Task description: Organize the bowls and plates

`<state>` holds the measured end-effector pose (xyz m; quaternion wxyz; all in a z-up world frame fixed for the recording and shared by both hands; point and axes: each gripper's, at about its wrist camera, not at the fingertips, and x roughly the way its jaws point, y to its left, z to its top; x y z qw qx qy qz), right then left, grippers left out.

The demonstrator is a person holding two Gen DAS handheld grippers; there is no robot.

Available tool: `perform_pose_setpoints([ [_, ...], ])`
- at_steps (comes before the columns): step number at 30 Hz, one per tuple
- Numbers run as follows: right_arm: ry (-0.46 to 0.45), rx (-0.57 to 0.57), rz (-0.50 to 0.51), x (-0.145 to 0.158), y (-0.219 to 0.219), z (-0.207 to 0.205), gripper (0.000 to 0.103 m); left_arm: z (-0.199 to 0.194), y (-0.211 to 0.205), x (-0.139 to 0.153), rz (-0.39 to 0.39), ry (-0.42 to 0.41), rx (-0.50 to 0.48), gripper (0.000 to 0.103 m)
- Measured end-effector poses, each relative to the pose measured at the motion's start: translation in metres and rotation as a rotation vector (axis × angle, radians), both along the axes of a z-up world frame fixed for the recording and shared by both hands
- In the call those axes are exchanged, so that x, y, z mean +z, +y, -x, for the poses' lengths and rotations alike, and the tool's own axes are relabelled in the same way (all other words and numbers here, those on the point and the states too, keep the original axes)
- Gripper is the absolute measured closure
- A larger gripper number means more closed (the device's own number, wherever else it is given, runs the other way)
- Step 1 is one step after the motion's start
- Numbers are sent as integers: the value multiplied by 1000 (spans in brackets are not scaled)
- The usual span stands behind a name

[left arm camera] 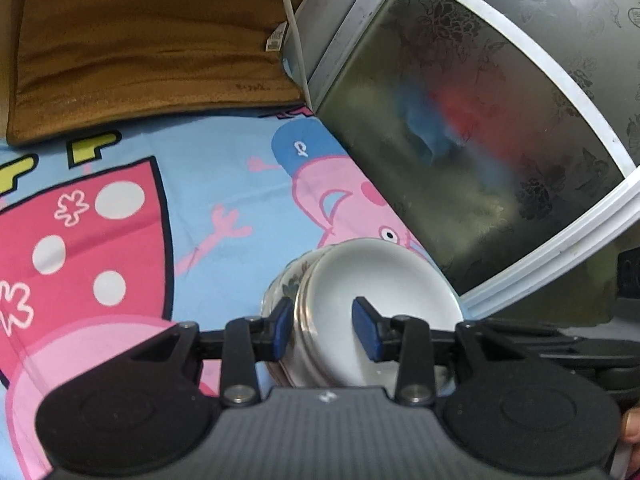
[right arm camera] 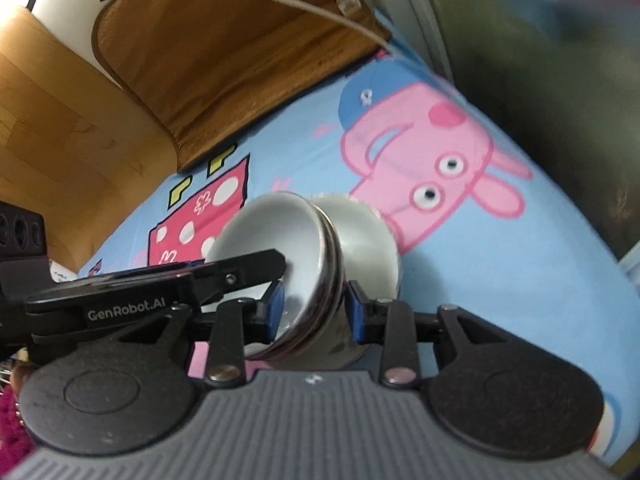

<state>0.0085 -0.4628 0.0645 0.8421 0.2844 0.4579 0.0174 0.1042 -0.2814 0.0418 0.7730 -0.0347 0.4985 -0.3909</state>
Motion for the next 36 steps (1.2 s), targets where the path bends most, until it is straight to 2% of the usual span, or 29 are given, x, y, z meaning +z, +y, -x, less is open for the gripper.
perform_pose_setpoints([
  [5,-72,8,81,12,4,10,55,4,10,10,14,-41,10,54],
  [12,-168,-21,175,20,14,45,52,22,24,21,28,-85,-13,54],
  [17,-287,-81,210,32,28,89,49,44,43,29,11,-173,-6,50],
  [22,-327,-107,219,26,52,115,46,64,62,28,-19,-233,-4,45],
  [25,-334,-135,232,18,68,123,46,74,73,24,-51,-266,3,39],
  [27,-337,-154,228,13,77,126,43,80,83,21,-74,-295,14,26],
  [30,-347,-170,213,8,96,133,38,88,101,19,-119,-382,47,15],
  [32,-353,-171,206,6,110,135,35,91,112,18,-148,-425,65,10],
  [36,-346,-164,187,4,129,136,34,95,129,14,-157,-431,79,0],
])
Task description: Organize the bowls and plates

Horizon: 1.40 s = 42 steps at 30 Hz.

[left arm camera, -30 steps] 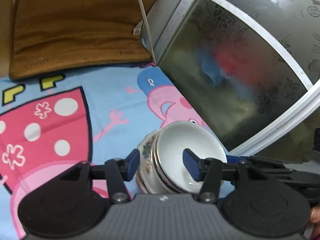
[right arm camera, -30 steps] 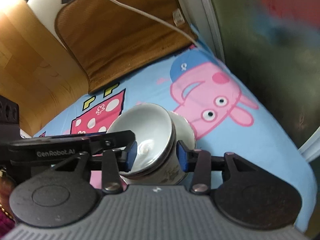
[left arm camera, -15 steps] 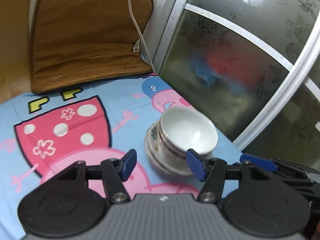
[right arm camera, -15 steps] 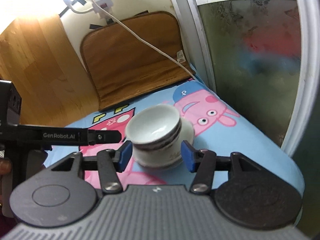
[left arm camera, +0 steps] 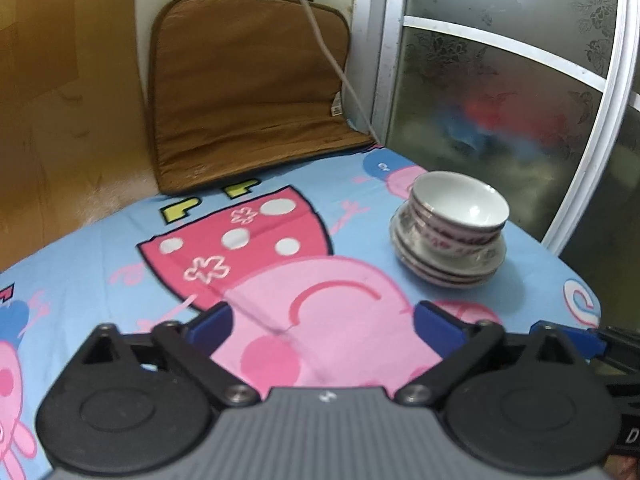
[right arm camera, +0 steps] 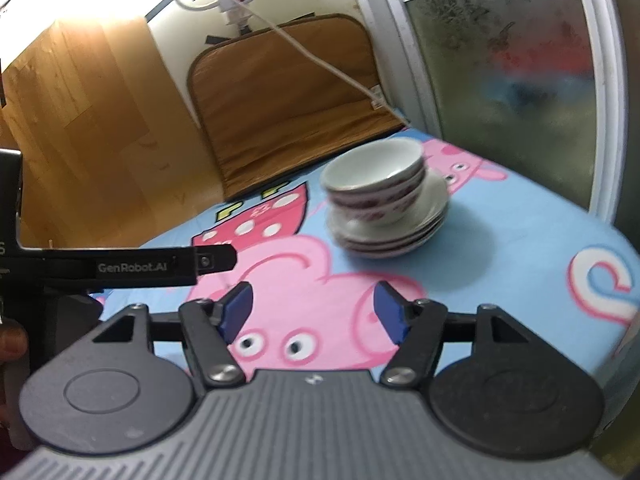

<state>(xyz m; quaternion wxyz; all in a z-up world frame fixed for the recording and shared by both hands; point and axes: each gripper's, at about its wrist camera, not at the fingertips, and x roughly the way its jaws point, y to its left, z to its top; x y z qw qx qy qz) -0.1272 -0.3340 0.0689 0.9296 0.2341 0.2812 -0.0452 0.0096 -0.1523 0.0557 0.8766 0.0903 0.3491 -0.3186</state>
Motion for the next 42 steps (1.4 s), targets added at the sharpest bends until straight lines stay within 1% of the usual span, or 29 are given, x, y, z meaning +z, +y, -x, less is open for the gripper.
perform_pose_setpoints([
  [4,4,8,21,2,18,1,34,3,11,-8,-21,-1,18,0],
  [9,29,3,27,0,31,2,33,0,24,-16,-44,36,20,0],
  [13,40,-32,43,3,37,7,33,0,23,-15,-68,29,-16,0],
  [17,52,-84,50,5,41,14,33,-1,19,-11,-78,5,-60,0],
  [20,65,-129,59,6,45,19,33,-2,17,-11,-69,-3,-93,0],
  [23,74,-170,65,6,48,23,33,-3,19,-17,-38,15,-109,0],
  [28,38,-254,86,7,51,28,32,-10,27,-30,-12,71,-86,0],
  [30,23,-283,82,7,49,26,28,-9,29,-29,-6,60,-78,0],
  [31,21,-294,81,7,49,25,28,-9,31,-26,-2,49,-79,0],
  [35,16,-321,55,8,46,18,28,-4,38,-11,24,-31,-87,0],
  [37,0,-332,59,9,49,18,25,-3,40,-5,37,-58,-85,0],
  [39,-14,-338,66,9,51,19,21,-2,42,-1,47,-74,-84,0],
  [42,-14,-336,66,8,53,18,20,0,42,2,52,-87,-86,0],
])
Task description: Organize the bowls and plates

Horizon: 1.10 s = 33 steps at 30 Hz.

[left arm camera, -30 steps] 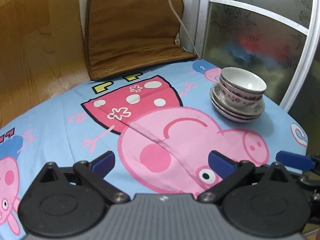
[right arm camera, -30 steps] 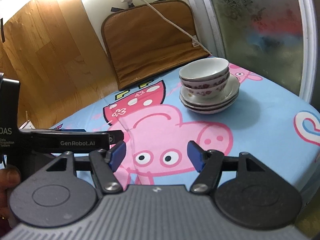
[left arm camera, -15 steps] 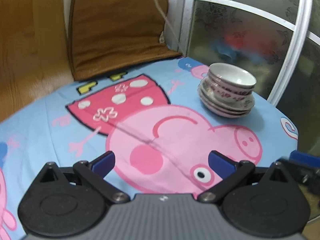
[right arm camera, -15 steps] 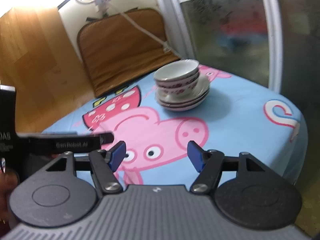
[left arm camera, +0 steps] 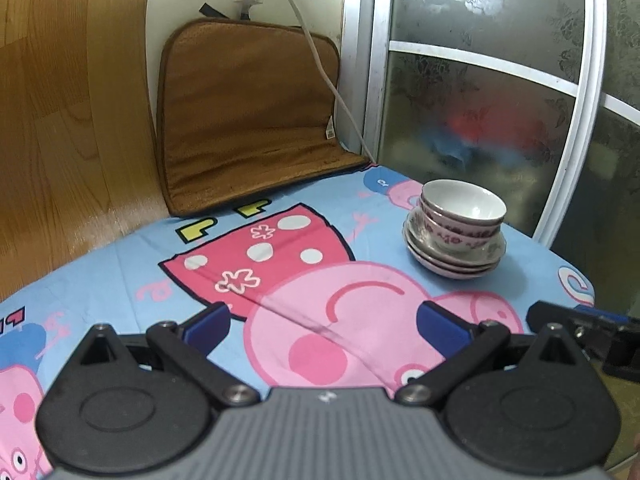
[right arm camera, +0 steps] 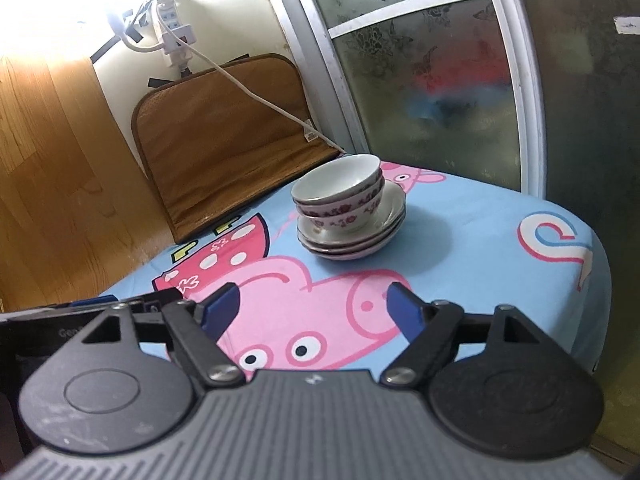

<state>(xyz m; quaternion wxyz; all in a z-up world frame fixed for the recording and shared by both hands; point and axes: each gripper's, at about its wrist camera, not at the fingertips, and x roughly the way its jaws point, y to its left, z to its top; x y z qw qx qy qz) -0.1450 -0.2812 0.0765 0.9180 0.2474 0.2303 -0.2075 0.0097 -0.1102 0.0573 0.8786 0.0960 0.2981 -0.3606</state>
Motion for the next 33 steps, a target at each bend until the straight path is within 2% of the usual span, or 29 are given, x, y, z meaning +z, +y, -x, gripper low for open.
perform_pose_setpoints([
  [10,-9,8,20,1,5,-2,16,7,4,8,-12,-76,39,0],
  [16,-17,-7,33,2,6,-2,15,2,8,10,6,-27,25,0],
  [22,-29,-43,84,2,11,-1,13,6,12,16,13,-74,34,0],
  [26,-27,-42,76,1,8,-2,11,9,11,18,-9,-111,51,0],
  [33,-19,-2,69,0,12,-5,10,7,11,16,-14,-99,40,0],
])
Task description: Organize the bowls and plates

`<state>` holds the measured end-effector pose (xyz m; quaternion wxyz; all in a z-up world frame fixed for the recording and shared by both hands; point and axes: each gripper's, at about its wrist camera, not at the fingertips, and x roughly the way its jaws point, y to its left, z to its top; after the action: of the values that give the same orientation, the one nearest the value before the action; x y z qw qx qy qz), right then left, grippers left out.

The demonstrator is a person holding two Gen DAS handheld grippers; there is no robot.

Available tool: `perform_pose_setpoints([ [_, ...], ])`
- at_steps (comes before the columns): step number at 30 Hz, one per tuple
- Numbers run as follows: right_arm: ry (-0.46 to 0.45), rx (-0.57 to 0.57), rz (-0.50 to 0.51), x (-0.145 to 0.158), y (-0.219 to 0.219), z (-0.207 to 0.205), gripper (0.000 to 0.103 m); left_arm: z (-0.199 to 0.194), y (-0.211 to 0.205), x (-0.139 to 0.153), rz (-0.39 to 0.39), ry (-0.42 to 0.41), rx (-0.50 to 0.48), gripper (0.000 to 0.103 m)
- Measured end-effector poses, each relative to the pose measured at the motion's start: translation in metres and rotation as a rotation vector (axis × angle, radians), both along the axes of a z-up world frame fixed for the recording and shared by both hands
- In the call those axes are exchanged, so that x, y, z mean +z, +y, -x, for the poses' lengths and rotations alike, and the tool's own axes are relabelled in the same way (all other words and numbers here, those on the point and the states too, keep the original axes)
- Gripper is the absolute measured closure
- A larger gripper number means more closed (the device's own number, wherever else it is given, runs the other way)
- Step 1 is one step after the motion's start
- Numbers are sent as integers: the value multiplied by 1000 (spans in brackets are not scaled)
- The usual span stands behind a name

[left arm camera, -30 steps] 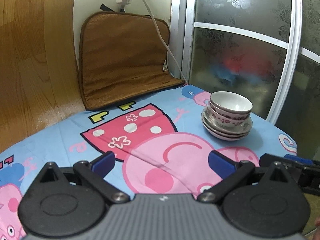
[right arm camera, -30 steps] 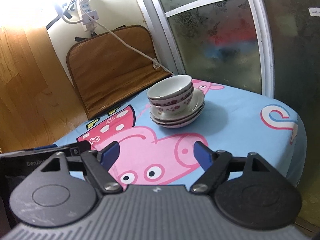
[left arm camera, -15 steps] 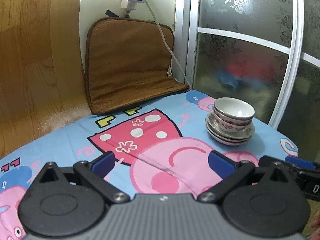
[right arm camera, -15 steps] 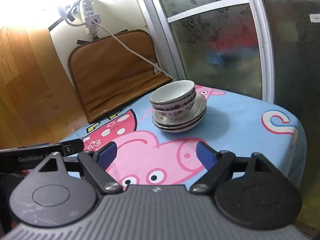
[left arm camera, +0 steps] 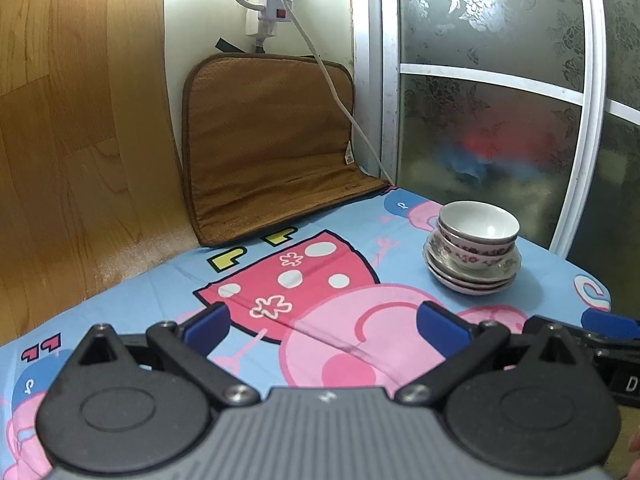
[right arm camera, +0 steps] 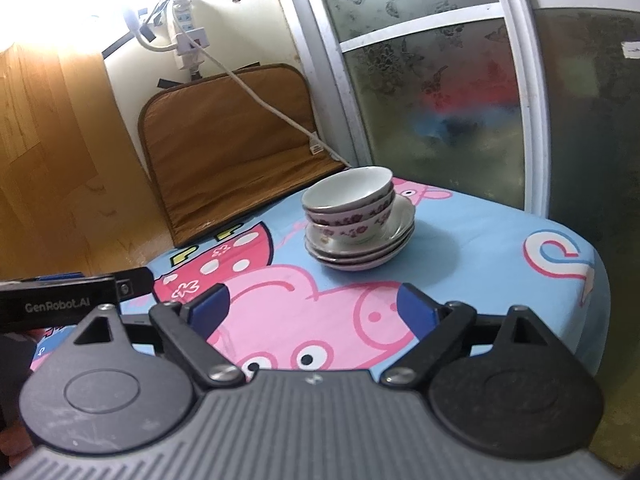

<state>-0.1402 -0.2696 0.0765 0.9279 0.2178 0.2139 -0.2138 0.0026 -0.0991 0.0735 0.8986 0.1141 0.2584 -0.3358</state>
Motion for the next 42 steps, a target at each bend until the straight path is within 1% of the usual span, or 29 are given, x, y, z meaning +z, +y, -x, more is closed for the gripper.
perform_pose_setpoints([
  [7,9,4,-26,-2,-1,-1,10,1,-2,-2,-12,1,-11,0],
  [14,17,17,-30,-3,2,-1,10,1,-4,-4,-28,13,-27,0],
  [32,23,13,-38,-4,1,-1,10,-1,-4,-7,-31,40,-41,0],
  [42,23,11,-38,-3,1,-1,10,2,-7,-9,-47,34,-65,0],
])
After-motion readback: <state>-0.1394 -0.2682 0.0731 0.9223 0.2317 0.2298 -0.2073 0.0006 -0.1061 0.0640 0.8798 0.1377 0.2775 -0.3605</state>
